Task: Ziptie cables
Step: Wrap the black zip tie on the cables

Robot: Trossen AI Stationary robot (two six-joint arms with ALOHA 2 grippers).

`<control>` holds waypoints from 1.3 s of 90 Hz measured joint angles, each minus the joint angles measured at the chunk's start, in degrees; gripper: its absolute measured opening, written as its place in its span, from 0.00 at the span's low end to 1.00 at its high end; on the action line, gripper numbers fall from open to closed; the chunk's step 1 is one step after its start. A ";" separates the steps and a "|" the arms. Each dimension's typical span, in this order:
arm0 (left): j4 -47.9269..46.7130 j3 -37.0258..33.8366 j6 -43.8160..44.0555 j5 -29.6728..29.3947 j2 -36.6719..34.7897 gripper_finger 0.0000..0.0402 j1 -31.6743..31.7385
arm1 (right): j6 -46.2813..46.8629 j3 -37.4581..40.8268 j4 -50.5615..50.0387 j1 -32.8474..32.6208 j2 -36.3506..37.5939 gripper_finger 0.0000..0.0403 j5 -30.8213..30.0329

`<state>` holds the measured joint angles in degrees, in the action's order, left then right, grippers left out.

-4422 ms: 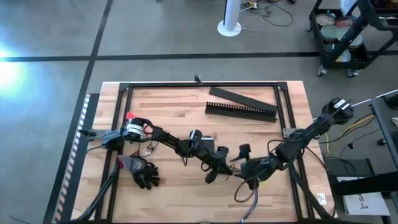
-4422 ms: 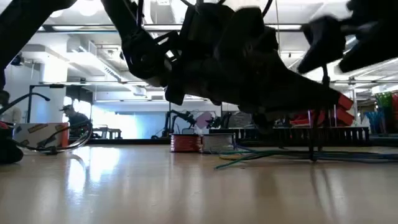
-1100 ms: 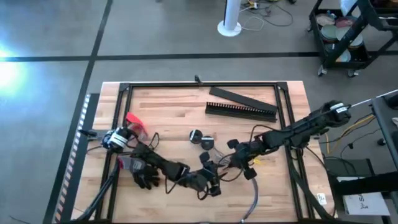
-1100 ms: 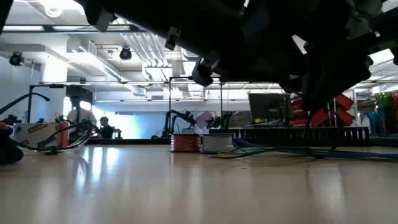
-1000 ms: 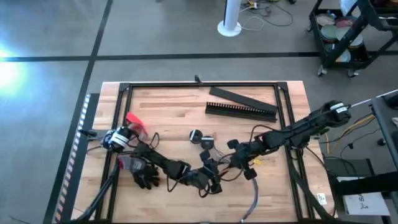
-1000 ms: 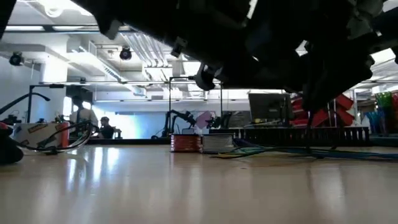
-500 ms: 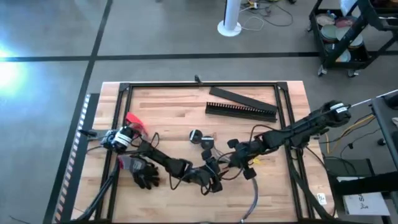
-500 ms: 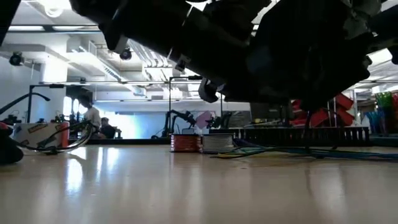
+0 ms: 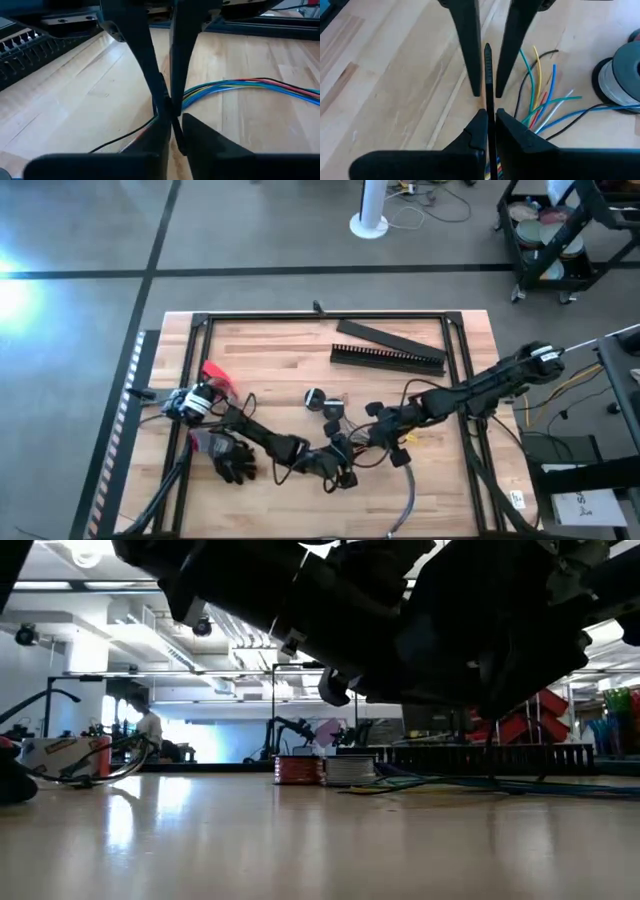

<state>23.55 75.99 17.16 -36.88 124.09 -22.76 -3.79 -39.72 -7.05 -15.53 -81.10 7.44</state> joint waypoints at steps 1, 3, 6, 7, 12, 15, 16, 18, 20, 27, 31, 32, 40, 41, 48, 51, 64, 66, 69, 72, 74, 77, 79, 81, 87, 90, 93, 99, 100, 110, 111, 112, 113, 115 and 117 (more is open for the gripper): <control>0.00 0.00 0.07 -0.03 0.00 0.04 0.01 | 0.00 0.00 -0.01 0.00 0.00 0.02 0.03; 0.00 0.00 0.23 -0.07 0.00 0.02 0.01 | 0.02 0.00 -0.04 -0.02 0.00 0.02 0.03; 0.00 0.00 0.42 -0.07 0.00 0.02 0.01 | 0.04 0.00 -0.04 -0.04 0.00 0.02 0.04; 0.00 0.00 0.50 -0.07 0.00 0.01 0.01 | 0.04 0.00 -0.04 -0.04 0.00 0.02 0.04; 0.00 0.00 0.80 -0.07 0.00 0.01 0.01 | 0.07 0.00 -0.02 -0.04 0.00 0.02 0.04; 0.00 0.00 0.99 -0.07 0.00 0.01 0.01 | 0.05 0.00 -0.04 -0.04 0.00 0.02 0.02; 0.00 0.00 1.06 -0.07 0.00 0.01 0.01 | 0.04 0.00 -0.04 -0.04 0.00 0.02 0.02; 0.00 0.00 1.23 -0.07 0.00 0.01 0.01 | 0.04 0.00 -0.05 -0.04 0.00 0.02 0.03; 0.00 0.00 1.35 -0.10 0.00 0.01 0.01 | 0.02 0.00 -0.07 -0.02 0.00 0.02 0.04; 0.00 0.00 1.43 -0.13 0.00 0.01 -0.01 | 0.02 0.00 -0.09 -0.04 0.00 0.02 0.02; 0.00 0.00 1.49 -0.22 0.00 0.00 -0.01 | 0.02 0.00 -0.13 -0.04 0.00 0.02 0.00; -0.01 0.00 1.53 -0.27 0.00 0.00 -0.01 | 0.02 0.00 -0.15 -0.04 0.00 0.02 -0.02; -1.05 0.00 2.14 -0.66 -0.15 0.00 -0.32 | 0.00 0.00 -0.31 -0.04 0.00 0.02 -0.09; -1.23 0.00 2.28 -0.69 -0.18 0.00 -0.37 | 0.00 0.00 -0.33 -0.04 0.00 0.02 -0.09; -2.80 0.00 3.68 -1.15 -0.54 0.00 -0.82 | 0.00 -0.02 -0.71 -0.04 0.00 0.02 -0.22; -3.55 0.00 4.30 -1.47 -0.66 0.00 -1.07 | -0.01 -0.02 -0.89 -0.04 0.00 0.02 -0.20; -7.68 0.00 8.09 -1.84 -0.92 0.00 -2.52 | -0.26 -0.02 -1.14 -0.09 0.00 0.02 0.05; -8.54 0.00 8.80 -2.02 -0.99 0.00 -2.76 | -0.39 -0.02 -1.16 -0.08 0.00 0.02 0.04; -10.03 0.00 9.90 -2.73 -1.18 0.00 -3.24 | -0.50 -0.02 -1.20 -0.07 0.00 0.02 0.00; -11.65 -0.01 10.68 -3.43 -1.48 0.00 -3.68 | -0.62 -0.02 -1.20 -0.07 0.00 0.02 0.00; -12.54 -0.04 10.89 -3.81 -1.75 0.00 -3.98 | -0.73 -0.02 -1.18 -0.07 0.00 0.02 -0.01; -14.22 -0.04 11.03 -3.92 -2.30 0.00 -4.36 | -0.87 -0.02 -1.16 -0.07 0.00 0.02 -0.03; -15.25 -0.04 11.26 -3.92 -2.63 0.00 -4.61 | -1.05 -0.02 -1.18 -0.07 0.00 0.02 -0.04; -16.42 -0.04 11.81 -3.75 -3.10 0.00 -4.87 | -1.24 0.02 -1.18 -0.07 0.00 0.02 -0.03; -21.16 -0.04 14.56 -3.20 -4.55 0.00 -5.77 | -1.33 0.31 -1.16 -0.07 0.00 0.02 -0.01; -24.10 -0.04 16.56 -3.17 -5.29 0.00 -6.29 | -1.33 0.51 -1.16 -0.07 0.00 0.02 -0.11; -27.51 -0.04 18.82 -3.18 -6.07 0.00 -6.89 | -1.34 0.76 -0.98 -0.07 0.00 0.02 -0.13; -33.69 -0.20 23.59 -3.73 -7.52 0.00 -8.11 | -1.33 1.39 -0.42 -0.07 0.00 0.02 -0.13; -34.62 -0.29 24.31 -3.96 -7.80 0.00 -8.32 | -1.34 1.52 -0.21 -0.07 0.00 0.02 -0.13; -41.17 -2.19 31.27 -5.71 -9.84 0.00 -10.51 | -1.27 2.68 2.31 -0.07 0.00 0.02 -0.13; -41.61 -2.45 32.05 -5.76 -9.98 0.00 -10.71 | -1.27 2.77 2.37 -0.07 0.00 0.02 -0.15; -42.12 -2.75 32.94 -5.82 -10.14 0.00 -10.94 | -1.26 2.89 2.50 -0.06 0.00 0.02 -0.16; -42.72 -3.13 33.95 -5.92 -10.32 0.00 -11.17 | -1.25 3.04 2.69 -0.05 0.00 0.02 -0.17; -43.57 -3.98 35.79 -5.99 -10.75 0.00 -11.65 | -1.27 3.24 2.77 -0.04 0.00 0.02 -0.18; -44.20 -5.01 37.55 -6.08 -11.10 0.00 -12.04 | -1.28 3.47 2.88 -0.04 0.00 0.02 -0.18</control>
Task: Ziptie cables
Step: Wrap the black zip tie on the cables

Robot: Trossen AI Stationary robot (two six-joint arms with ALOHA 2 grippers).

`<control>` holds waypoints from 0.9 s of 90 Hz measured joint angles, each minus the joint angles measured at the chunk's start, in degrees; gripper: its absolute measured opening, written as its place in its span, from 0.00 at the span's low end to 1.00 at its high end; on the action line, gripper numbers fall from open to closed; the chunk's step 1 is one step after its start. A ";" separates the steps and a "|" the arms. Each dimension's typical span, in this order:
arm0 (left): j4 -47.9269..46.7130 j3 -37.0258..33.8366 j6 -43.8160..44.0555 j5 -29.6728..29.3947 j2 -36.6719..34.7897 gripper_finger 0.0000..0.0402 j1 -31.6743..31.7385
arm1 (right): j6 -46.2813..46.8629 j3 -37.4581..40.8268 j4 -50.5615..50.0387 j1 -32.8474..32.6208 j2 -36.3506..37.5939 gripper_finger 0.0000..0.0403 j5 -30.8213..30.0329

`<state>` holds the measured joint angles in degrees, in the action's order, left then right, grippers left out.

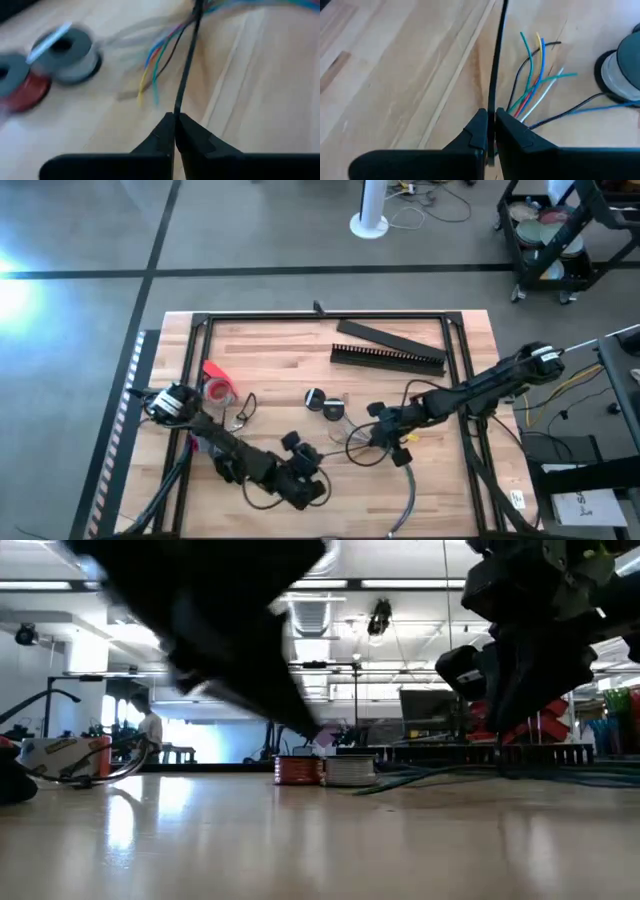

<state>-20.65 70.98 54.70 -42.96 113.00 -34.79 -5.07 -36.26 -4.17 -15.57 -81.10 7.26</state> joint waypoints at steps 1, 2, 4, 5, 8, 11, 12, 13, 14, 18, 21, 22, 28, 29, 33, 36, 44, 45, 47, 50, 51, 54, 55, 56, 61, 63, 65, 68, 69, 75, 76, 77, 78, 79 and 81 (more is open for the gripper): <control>-0.20 -0.56 0.86 -0.07 -0.17 0.00 -0.20 | -0.01 0.10 0.05 0.00 0.00 0.02 -0.01; -0.20 -1.19 1.67 -0.07 -0.37 0.00 -0.40 | -0.03 0.21 0.13 0.00 0.00 0.02 -0.02; -0.19 -2.35 3.43 -0.13 -0.70 0.00 -0.78 | -0.03 0.42 0.30 0.00 0.00 0.02 -0.03; -0.11 -2.94 4.32 -0.19 -0.87 0.00 -1.00 | -0.03 0.51 0.38 0.00 0.00 0.02 -0.05; 0.12 -4.79 7.00 -0.39 -1.36 0.00 -1.61 | -0.04 0.79 0.62 0.01 0.00 0.02 -0.14; 0.14 -6.76 10.07 -0.55 -1.80 0.00 -2.27 | -0.16 1.13 0.73 0.04 0.00 0.02 -0.19; 0.12 -7.39 11.19 -0.63 -1.91 0.00 -2.49 | -0.30 1.28 0.81 0.04 0.00 0.02 -0.19; 0.12 -8.05 12.30 -0.72 -2.05 0.00 -2.74 | -0.38 1.45 0.99 0.04 0.00 0.02 -0.21; 0.13 -8.74 13.41 -0.82 -2.20 0.00 -3.01 | -0.43 1.64 1.20 0.04 0.00 0.02 -0.23; 0.49 -11.24 17.59 -1.54 -2.52 0.00 -4.10 | -0.50 2.53 2.48 0.04 0.00 0.02 -0.36; 0.73 -12.97 20.94 -2.33 -2.70 0.00 -5.07 | -0.45 3.23 3.93 0.05 0.00 0.02 -0.45; 0.79 -13.55 21.96 -2.63 -2.81 0.00 -5.41 | -0.41 3.46 4.47 0.07 0.00 0.02 -0.49; 1.17 -16.71 28.50 -4.97 -3.58 0.00 -7.55 | -0.13 4.89 7.32 0.18 0.00 0.02 -0.88; 1.18 -17.17 29.53 -5.33 -3.69 0.00 -7.88 | -0.07 5.11 7.64 0.21 0.00 0.02 -0.91; 0.51 -18.79 33.37 -5.51 -4.34 0.01 -9.21 | 0.26 5.94 7.37 0.22 0.08 0.02 -0.31; -0.40 -20.25 35.80 -6.99 -4.53 0.01 -10.37 | 0.52 6.78 6.52 0.11 0.18 0.02 0.16; -0.35 -21.93 38.90 -7.85 -5.42 0.01 -11.60 | 0.34 7.50 6.51 0.19 -0.31 0.02 -0.85; -0.33 -22.04 39.13 -7.67 -5.53 0.01 -11.69 | 0.30 7.53 6.83 0.24 -0.17 0.02 -1.13; -0.33 -22.24 39.39 -7.60 -5.59 0.01 -11.70 | 0.18 7.62 7.45 0.26 0.15 0.02 -1.77; -0.34 -22.48 39.68 -8.08 -5.60 0.01 -11.78 | 0.17 7.79 8.05 0.32 0.28 0.02 -2.42; -0.36 -22.53 39.79 -8.20 -5.60 0.01 -11.77 | 0.19 7.85 8.05 0.34 0.27 0.02 -2.63; -0.48 -22.57 39.85 -8.17 -5.71 0.01 -11.78 | 0.47 8.10 7.68 0.44 0.02 0.02 -2.79; -0.52 -22.59 39.79 -8.14 -5.79 0.01 -11.73 | 0.51 8.17 7.35 0.44 -0.06 0.02 -2.80; -0.56 -22.60 39.70 -8.12 -5.88 0.01 -11.67 | 0.54 8.25 7.06 0.44 -0.13 0.02 -2.80; -0.75 -22.55 38.95 -8.45 -6.11 0.00 -11.41 | 0.47 8.36 7.34 0.46 -0.13 0.02 -2.71; -0.95 -22.45 38.34 -8.63 -6.12 0.00 -11.33 | 0.49 8.16 7.96 0.46 -0.03 0.03 -2.58; -1.00 -22.38 37.88 -8.84 -6.17 0.00 -11.29 | 0.51 7.87 8.53 0.48 0.00 0.03 -2.61; -1.07 -22.25 37.01 -9.23 -6.37 0.00 -11.15 | 0.57 7.66 9.09 0.55 0.02 0.04 -2.74; -1.08 -22.20 36.64 -9.36 -6.49 0.00 -11.11 | 0.58 7.63 9.09 0.62 0.02 0.04 -2.75; -0.48 -21.83 33.91 -10.52 -7.84 0.00 -10.96 | 0.03 7.59 8.29 0.74 0.02 0.07 -2.77; -0.40 -21.73 33.56 -10.82 -8.12 0.00 -10.96 | -0.05 7.59 8.27 0.74 0.00 0.07 -2.77; -0.37 -21.55 33.17 -11.23 -8.34 0.00 -10.94 | -0.11 7.55 8.28 0.74 0.00 0.07 -2.77; -0.34 -21.35 32.78 -11.68 -8.55 0.00 -10.90 | -0.17 7.49 8.30 0.74 -0.01 0.08 -2.77; -0.24 -21.19 32.35 -12.04 -8.74 0.00 -10.77 | -0.28 7.41 8.32 0.74 0.00 0.08 -2.75; 0.05 -20.86 31.36 -12.84 -9.08 0.00 -10.54 | -0.34 7.27 8.55 0.74 -0.02 0.09 -2.77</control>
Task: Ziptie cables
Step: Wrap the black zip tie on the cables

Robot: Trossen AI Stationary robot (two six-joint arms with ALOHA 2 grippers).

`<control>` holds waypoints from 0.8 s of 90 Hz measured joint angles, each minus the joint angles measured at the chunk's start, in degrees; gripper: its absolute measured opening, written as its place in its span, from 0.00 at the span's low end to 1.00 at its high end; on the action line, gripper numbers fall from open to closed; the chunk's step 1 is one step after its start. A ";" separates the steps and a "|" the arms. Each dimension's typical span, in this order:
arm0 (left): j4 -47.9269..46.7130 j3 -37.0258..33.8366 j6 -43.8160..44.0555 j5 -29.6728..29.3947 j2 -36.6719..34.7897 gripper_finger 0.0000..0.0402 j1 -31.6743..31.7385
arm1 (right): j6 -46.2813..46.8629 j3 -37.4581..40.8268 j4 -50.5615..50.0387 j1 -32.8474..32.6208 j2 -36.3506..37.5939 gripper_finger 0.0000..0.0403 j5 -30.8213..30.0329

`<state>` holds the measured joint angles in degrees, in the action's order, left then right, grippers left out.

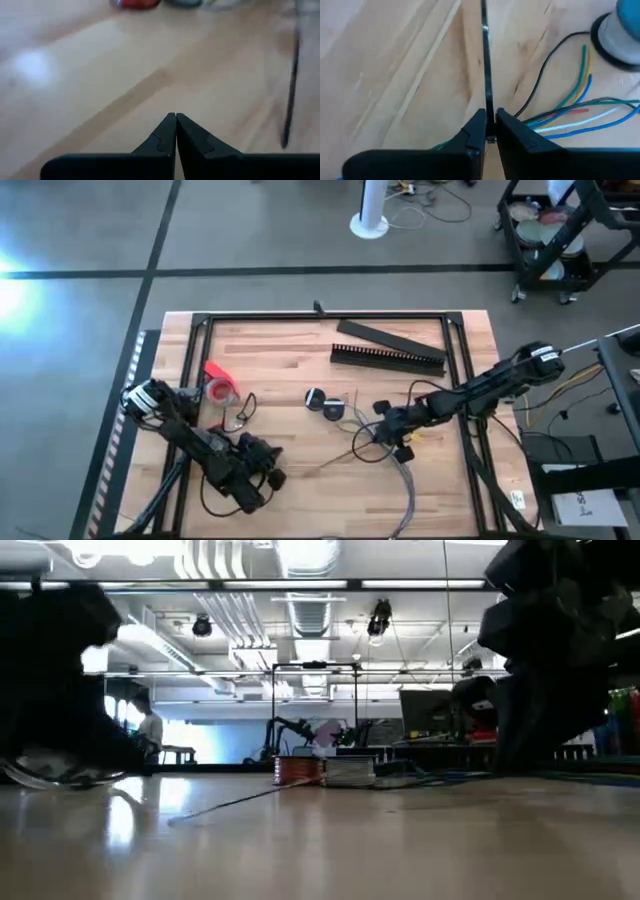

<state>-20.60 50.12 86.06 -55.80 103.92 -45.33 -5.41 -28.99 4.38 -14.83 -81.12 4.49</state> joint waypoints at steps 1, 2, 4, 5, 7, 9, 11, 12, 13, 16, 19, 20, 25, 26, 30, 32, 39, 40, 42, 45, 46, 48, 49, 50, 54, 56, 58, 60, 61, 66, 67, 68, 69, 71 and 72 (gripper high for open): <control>0.11 0.20 -0.63 -0.31 -0.15 0.00 0.12 | -0.02 -0.05 0.11 0.10 0.01 0.09 0.00; 0.20 0.41 -1.31 -0.55 -0.30 0.00 0.26 | -0.06 -0.10 0.21 0.18 0.02 0.10 0.00; 0.54 0.81 -2.96 -0.85 -0.61 0.00 0.58 | -0.13 -0.21 0.26 0.25 0.02 0.10 0.00; 0.86 1.07 -4.09 -1.04 -0.77 0.00 0.77 | -0.13 -0.24 0.25 0.27 0.02 0.11 0.00; 1.49 1.65 -6.51 -1.38 -0.99 0.01 1.22 | -0.09 -0.27 0.21 0.35 0.02 0.11 0.00; 2.51 2.30 -9.27 -1.67 -1.16 0.01 1.74 | 0.04 -0.29 0.16 0.36 0.02 0.11 -0.01; 3.94 3.01 -11.88 -1.80 -1.26 0.02 2.33 | 0.22 -0.29 0.15 0.37 0.02 0.12 -0.07; 4.71 3.37 -13.20 -1.83 -1.28 0.03 2.64 | 0.30 -0.29 0.16 0.38 0.02 0.12 -0.12; 5.54 3.73 -14.60 -1.87 -1.31 0.03 2.97 | 0.36 -0.29 0.16 0.40 0.02 0.12 -0.18; 8.29 4.52 -18.28 -2.03 -1.32 0.05 4.07 | 0.72 -0.31 0.18 0.52 0.02 0.12 -0.22; 11.34 5.06 -21.97 -2.45 -1.23 0.08 5.51 | 0.94 -0.31 0.20 0.62 0.00 0.12 -0.58; 12.37 5.21 -22.95 -2.68 -1.13 0.09 6.00 | 0.94 -0.31 0.22 0.62 0.00 0.12 -0.75; 19.08 5.86 -28.20 -3.52 -0.24 0.13 8.58 | 0.95 -0.24 0.26 0.61 -0.02 0.11 -1.28; 20.59 5.98 -29.40 -3.50 -0.01 0.14 9.16 | 0.96 -0.21 0.26 0.61 -0.02 0.11 -1.30; 26.62 6.27 -34.54 -2.74 0.96 0.17 11.14 | 1.10 -0.14 0.23 0.61 -0.02 0.10 -1.47; 29.35 6.30 -37.26 -1.87 1.40 0.18 12.13 | 1.27 -0.13 0.25 0.61 -0.02 0.09 -1.51; 38.87 6.52 -46.38 2.71 3.21 0.23 15.11 | 1.80 -0.13 0.22 0.60 -0.04 0.09 -1.47; 40.26 6.57 -47.55 3.45 3.48 0.24 15.46 | 1.96 -0.13 0.20 0.61 -0.04 0.09 -1.46; 42.88 6.67 -49.83 4.92 3.97 0.25 16.14 | 2.40 -0.13 0.20 0.61 -0.04 0.09 -1.38; 46.45 6.89 -53.02 6.42 4.66 0.27 17.15 | 2.86 -0.13 0.16 0.62 -0.04 0.09 -0.86; 47.61 7.00 -54.09 6.91 4.90 0.28 17.47 | 2.88 -0.13 0.13 0.61 -0.04 0.09 -0.68; 50.02 7.29 -56.34 8.02 5.49 0.29 18.12 | 2.89 -0.13 0.07 0.63 -0.04 0.09 -0.26; 51.22 7.49 -57.43 8.62 5.84 0.30 18.44 | 2.87 -0.12 0.03 0.62 -0.04 0.09 -0.07; 52.39 7.72 -58.35 9.25 6.19 0.30 18.73 | 2.86 -0.11 -0.02 0.61 -0.05 0.09 0.06; 56.48 8.83 -61.95 12.59 7.69 0.32 19.89 | 2.77 -0.05 -0.23 0.61 -0.07 0.10 0.21; 57.91 9.37 -63.36 13.96 8.50 0.33 20.46 | 2.63 -0.03 -0.23 0.61 -0.07 0.11 0.28; 58.70 10.03 -64.32 15.19 9.35 0.34 21.03 | 2.56 -0.04 -0.25 0.61 -0.07 0.12 0.31; 59.18 10.94 -65.17 16.52 10.31 0.34 21.59 | 2.40 -0.04 -0.23 0.61 -0.07 0.13 0.33; 59.34 11.35 -65.43 17.05 10.79 0.35 21.84 | 2.31 -0.05 -0.21 0.61 -0.07 0.13 0.35; 59.22 14.52 -66.43 19.89 13.52 0.36 22.99 | 1.82 -0.02 -0.45 0.61 -0.07 0.16 0.39; 59.13 15.16 -66.62 20.29 14.08 0.36 23.18 | 1.79 -0.02 -0.48 0.61 -0.07 0.16 0.39; 59.06 15.79 -66.82 20.65 14.65 0.36 23.36 | 1.78 -0.01 -0.52 0.61 -0.07 0.17 0.40; 59.06 16.38 -67.05 20.92 15.17 0.36 23.52 | 1.77 0.00 -0.56 0.61 -0.07 0.17 0.41; 58.94 17.72 -67.43 21.17 16.32 0.36 23.82 | 1.64 0.00 -0.61 0.61 -0.07 0.18 0.41; 58.81 18.38 -67.62 21.21 16.94 0.36 23.96 | 1.52 0.01 -0.64 0.61 -0.07 0.19 0.41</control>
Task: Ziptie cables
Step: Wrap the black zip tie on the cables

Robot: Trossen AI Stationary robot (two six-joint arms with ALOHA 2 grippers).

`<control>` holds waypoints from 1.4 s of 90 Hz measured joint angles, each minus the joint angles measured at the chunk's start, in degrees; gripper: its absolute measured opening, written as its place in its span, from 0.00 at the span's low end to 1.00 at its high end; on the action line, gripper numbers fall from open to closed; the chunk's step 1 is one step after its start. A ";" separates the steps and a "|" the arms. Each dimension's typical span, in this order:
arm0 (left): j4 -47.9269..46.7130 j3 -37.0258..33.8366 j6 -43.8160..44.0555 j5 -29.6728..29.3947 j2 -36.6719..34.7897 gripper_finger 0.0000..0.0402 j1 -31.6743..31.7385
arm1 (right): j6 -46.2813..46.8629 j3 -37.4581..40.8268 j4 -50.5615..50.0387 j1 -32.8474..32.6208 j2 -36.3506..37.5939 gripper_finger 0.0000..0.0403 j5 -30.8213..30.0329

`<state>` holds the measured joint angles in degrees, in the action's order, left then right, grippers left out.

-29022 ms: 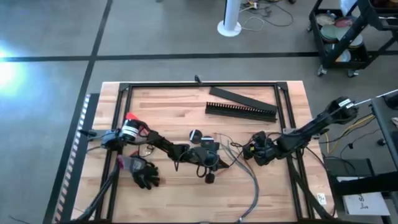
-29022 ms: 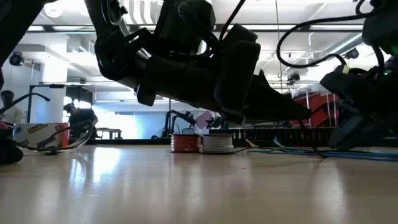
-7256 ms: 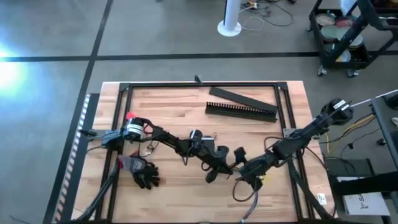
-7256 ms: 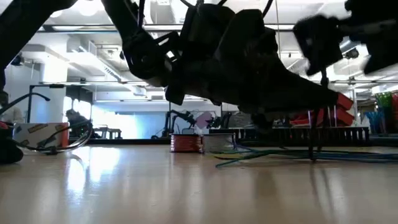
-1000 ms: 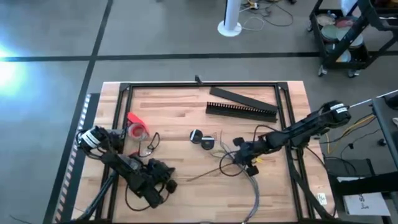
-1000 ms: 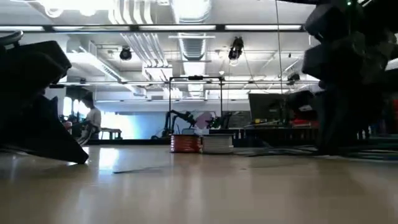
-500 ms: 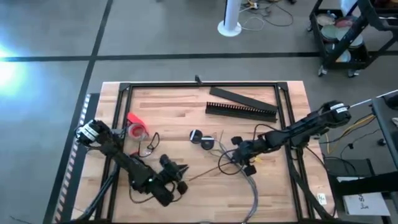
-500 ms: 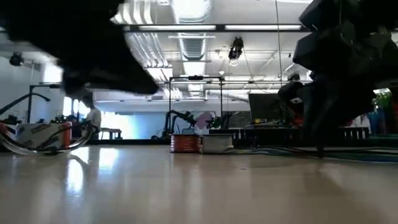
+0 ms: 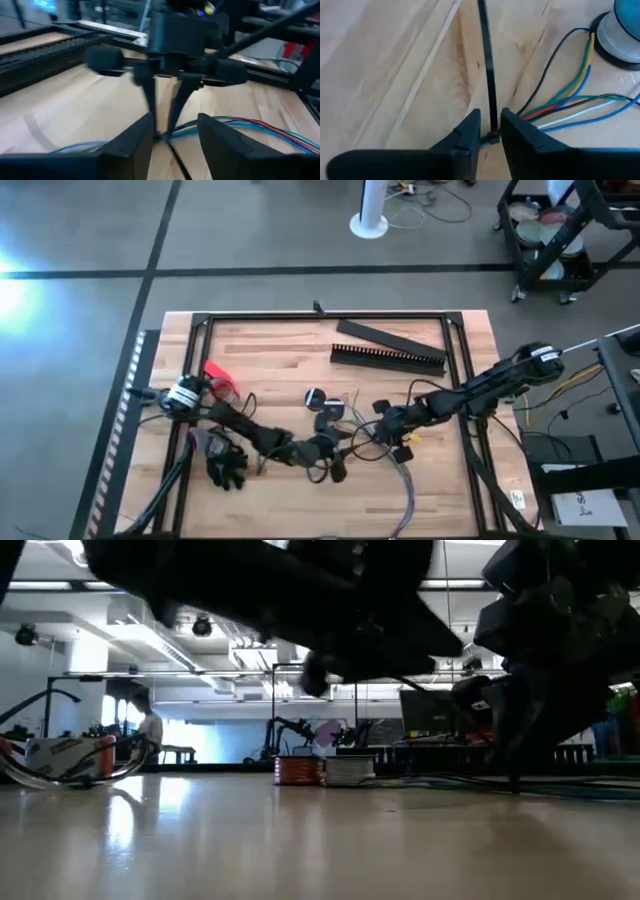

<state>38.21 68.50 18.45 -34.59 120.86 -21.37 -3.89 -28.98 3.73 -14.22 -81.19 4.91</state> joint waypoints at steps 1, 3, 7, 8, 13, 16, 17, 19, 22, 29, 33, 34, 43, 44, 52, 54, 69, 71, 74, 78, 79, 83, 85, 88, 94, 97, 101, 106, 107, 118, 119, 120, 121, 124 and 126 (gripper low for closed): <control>-0.14 0.67 -0.19 0.02 0.63 0.36 0.14 | -0.07 0.02 -0.04 0.00 0.00 0.19 0.00; -0.43 2.07 -0.51 0.04 1.88 0.36 0.42 | -0.21 0.10 -0.07 0.00 0.00 0.20 0.00; -1.60 4.72 -1.01 0.27 4.02 0.36 0.81 | -0.50 0.25 -0.31 0.00 0.00 0.22 0.00; -2.18 5.33 -1.12 0.27 4.51 0.36 0.90 | -0.53 0.28 -0.42 0.00 0.00 0.22 0.00; -5.03 8.34 -1.14 0.28 6.75 0.36 1.41 | -0.40 0.47 -0.49 0.00 0.00 0.24 0.00; -7.14 9.96 -0.63 0.36 7.67 0.36 1.70 | -0.26 0.54 -0.42 0.00 -0.02 0.24 0.02; -8.03 10.46 -0.38 0.37 7.90 0.36 1.79 | -0.23 0.59 -0.44 0.00 -0.02 0.24 0.01; -9.57 11.31 0.16 0.40 8.28 0.36 1.93 | -0.19 0.71 -0.50 0.00 -0.02 0.25 0.00; -12.49 12.64 1.33 0.41 8.64 0.36 2.11 | -0.20 0.85 -0.59 0.00 -0.02 0.25 0.02; -19.25 15.09 3.36 0.41 8.91 0.36 2.42 | -0.21 1.11 -0.62 0.00 -0.04 0.24 0.02; -21.93 15.91 4.15 0.39 8.91 0.36 2.47 | -0.23 1.14 -0.58 0.00 -0.04 0.24 0.02; -22.34 16.05 4.35 0.40 8.91 0.36 2.47 | -0.27 1.14 -0.58 0.00 -0.04 0.23 0.02; -22.68 16.25 5.08 1.93 8.91 0.36 2.50 | -0.53 1.14 -0.39 0.00 -0.04 0.21 0.00; -22.63 16.25 5.27 2.14 8.91 0.36 2.50 | -0.54 1.14 -0.37 0.00 -0.04 0.20 0.00; -22.88 16.23 7.78 2.80 8.91 0.36 2.46 | -0.71 1.14 -0.01 0.00 -0.04 0.18 0.01; -23.02 16.18 8.46 2.89 8.91 0.35 2.46 | -0.71 1.14 -0.03 0.00 -0.04 0.17 0.00; -23.38 15.23 10.86 3.04 8.93 0.27 2.53 | -0.73 1.14 -0.03 0.00 -0.04 0.12 0.00; -23.35 15.22 10.99 3.04 8.92 0.25 2.54 | -0.73 1.14 -0.03 0.00 -0.04 0.12 0.00; -23.29 15.18 11.04 3.04 8.93 0.22 2.54 | -0.62 1.14 -0.03 0.00 -0.04 0.11 -0.02; -23.27 15.07 11.04 3.04 8.91 0.17 2.54 | -0.40 1.15 -0.01 0.00 -0.07 0.10 -0.01; -23.27 15.05 11.03 3.04 8.91 0.16 2.54 | -0.32 1.15 0.00 0.00 -0.10 0.10 -0.01; -23.28 14.92 10.81 3.05 8.93 0.09 2.54 | -0.23 1.15 0.03 0.00 -0.30 0.10 -0.02; -23.31 14.88 10.68 3.06 8.93 0.06 2.54 | -0.23 1.14 0.04 0.00 -0.40 0.09 -0.02; -23.36 14.84 10.55 3.04 8.93 0.03 2.54 | -0.21 1.14 0.07 0.00 -0.68 0.09 0.00; -23.33 14.83 10.21 3.04 8.93 0.02 2.54 | 0.00 1.14 0.77 0.00 -1.37 0.09 0.00; -23.29 14.83 9.96 3.04 8.93 0.02 2.54 | 0.22 1.14 1.22 0.00 -1.80 0.09 0.03; -23.29 14.83 9.66 3.04 8.93 0.01 2.52 | 0.53 1.12 2.14 0.00 -2.61 0.08 0.04; -23.27 14.83 9.63 3.04 8.93 0.01 2.43 | 0.93 1.05 3.07 0.00 -3.41 0.08 0.07; -23.25 14.83 9.63 3.02 8.93 0.01 2.42 | 0.93 1.04 3.20 0.00 -3.59 0.07 0.08; -23.35 14.83 9.17 2.88 8.93 0.00 1.75 | 0.88 0.97 3.61 0.00 -4.44 0.05 0.16; -23.40 14.83 9.14 2.86 8.93 0.00 1.68 | 0.88 0.97 3.62 0.00 -4.44 0.05 0.18; -23.47 14.83 9.11 2.84 8.93 0.00 1.59 | 0.88 0.97 3.60 0.00 -4.48 0.05 0.19; -23.61 14.83 9.10 2.84 8.92 0.00 1.52 | 0.88 0.97 3.58 0.00 -4.49 0.04 0.19; -24.25 14.83 9.07 2.82 8.86 0.00 1.29 | 0.85 0.94 3.47 0.00 -4.44 0.04 0.18; -24.71 14.83 9.07 2.78 8.83 0.00 1.12 | 0.86 0.93 3.37 0.00 -4.31 0.04 0.17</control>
<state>13.50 83.33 27.52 -31.81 129.70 -20.25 -3.03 -28.04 7.11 -14.22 -85.50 5.08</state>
